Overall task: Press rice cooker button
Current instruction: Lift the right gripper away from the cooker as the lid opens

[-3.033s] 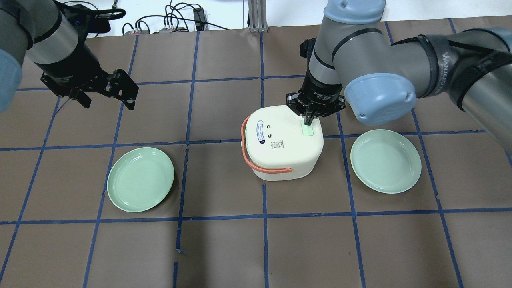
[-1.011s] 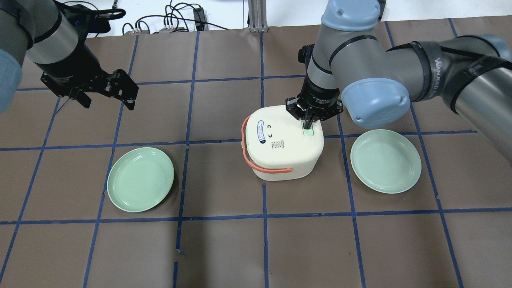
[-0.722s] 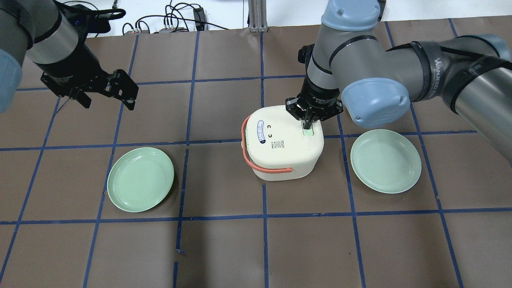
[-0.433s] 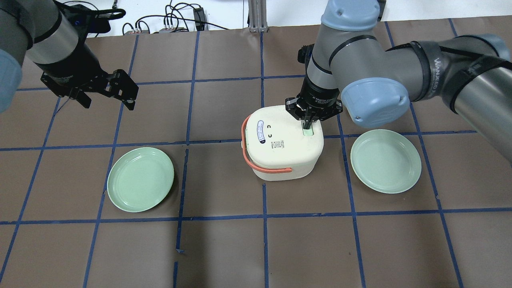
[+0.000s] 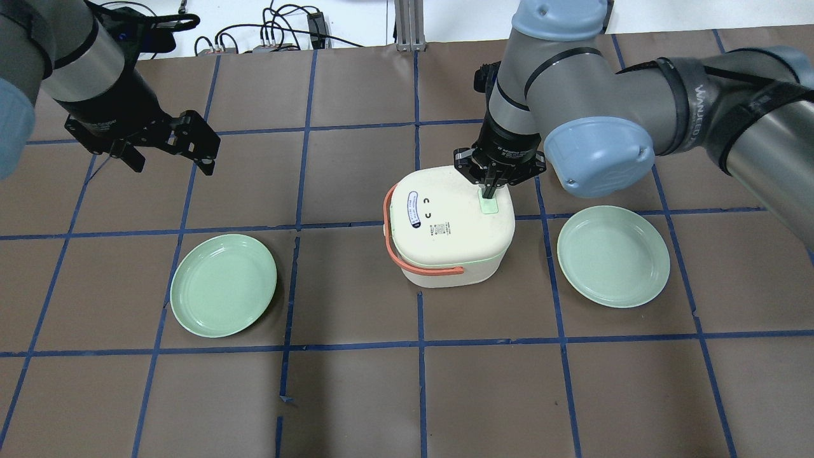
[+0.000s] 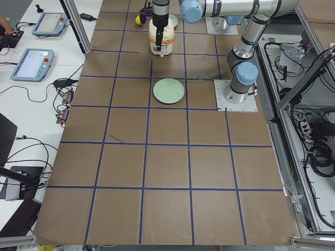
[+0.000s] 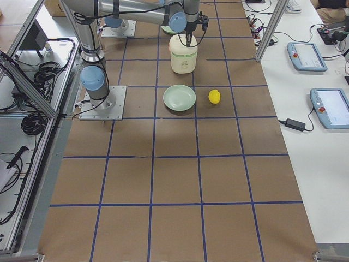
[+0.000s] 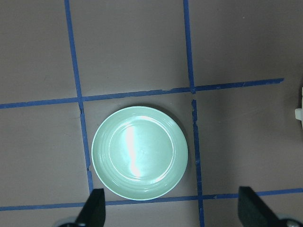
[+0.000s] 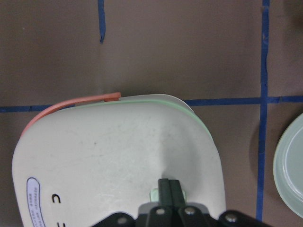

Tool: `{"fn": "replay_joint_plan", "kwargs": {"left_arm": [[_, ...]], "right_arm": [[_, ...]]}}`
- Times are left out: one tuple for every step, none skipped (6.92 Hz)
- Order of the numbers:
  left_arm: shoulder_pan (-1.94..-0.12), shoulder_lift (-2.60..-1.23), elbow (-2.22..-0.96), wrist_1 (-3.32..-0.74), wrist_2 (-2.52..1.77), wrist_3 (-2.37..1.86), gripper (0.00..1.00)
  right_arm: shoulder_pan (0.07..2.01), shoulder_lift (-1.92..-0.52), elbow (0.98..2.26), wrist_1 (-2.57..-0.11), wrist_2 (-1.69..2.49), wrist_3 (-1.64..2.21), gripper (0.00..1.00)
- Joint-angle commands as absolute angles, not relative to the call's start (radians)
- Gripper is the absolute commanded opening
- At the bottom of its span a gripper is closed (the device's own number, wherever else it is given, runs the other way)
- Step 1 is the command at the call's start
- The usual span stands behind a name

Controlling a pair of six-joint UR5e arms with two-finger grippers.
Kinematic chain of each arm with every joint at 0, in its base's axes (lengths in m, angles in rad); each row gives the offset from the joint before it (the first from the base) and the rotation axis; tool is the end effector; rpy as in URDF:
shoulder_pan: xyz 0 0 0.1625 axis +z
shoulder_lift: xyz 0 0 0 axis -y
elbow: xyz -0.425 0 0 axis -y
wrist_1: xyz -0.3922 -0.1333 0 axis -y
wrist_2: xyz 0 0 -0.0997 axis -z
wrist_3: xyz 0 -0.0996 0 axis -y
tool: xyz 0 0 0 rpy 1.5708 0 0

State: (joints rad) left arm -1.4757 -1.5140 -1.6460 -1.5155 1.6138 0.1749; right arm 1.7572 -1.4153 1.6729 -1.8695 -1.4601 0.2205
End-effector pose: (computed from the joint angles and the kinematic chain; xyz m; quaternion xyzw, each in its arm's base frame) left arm -0.0837 -0.4814 0.4838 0.0395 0.9988 -0.0154 0.0238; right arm 0.2435 -0.5125 0.3876 0.0159 0.9981 -0.0089 0.0583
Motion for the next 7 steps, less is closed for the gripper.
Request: {"fn": "replay_joint_plan", "kwargs": {"left_arm": [[-1.476, -1.514, -1.646, -1.516, 1.614, 0.175, 1.00], [-1.476, -1.514, -1.646, -1.516, 1.614, 0.175, 1.00], [-1.476, -1.514, -1.646, -1.516, 1.614, 0.175, 1.00], [-1.476, -1.514, -1.646, -1.516, 1.614, 0.175, 1.00], [-1.476, -1.514, -1.646, -1.516, 1.614, 0.175, 1.00], [-1.476, -1.514, -1.646, -1.516, 1.614, 0.175, 1.00], [-1.476, -1.514, -1.646, -1.516, 1.614, 0.175, 1.00]], "right_arm": [[1.744, -1.416, 1.582, -1.804, -1.459, 0.221, 0.24], [1.735, -1.414, 1.547, -1.755, -1.465, 0.221, 0.33], [1.732, -1.417, 1.536, -1.718, -1.477, 0.219, 0.47], [1.718, -1.433, 1.520, -1.717, -1.514, 0.194, 0.49], [1.697, -1.451, 1.511, -1.677, -1.525, 0.117, 0.53], [1.650, -1.477, 1.511, -1.646, -1.525, 0.079, 0.56], [1.616, -1.517, 1.511, -1.591, -1.526, 0.051, 0.59]]}}
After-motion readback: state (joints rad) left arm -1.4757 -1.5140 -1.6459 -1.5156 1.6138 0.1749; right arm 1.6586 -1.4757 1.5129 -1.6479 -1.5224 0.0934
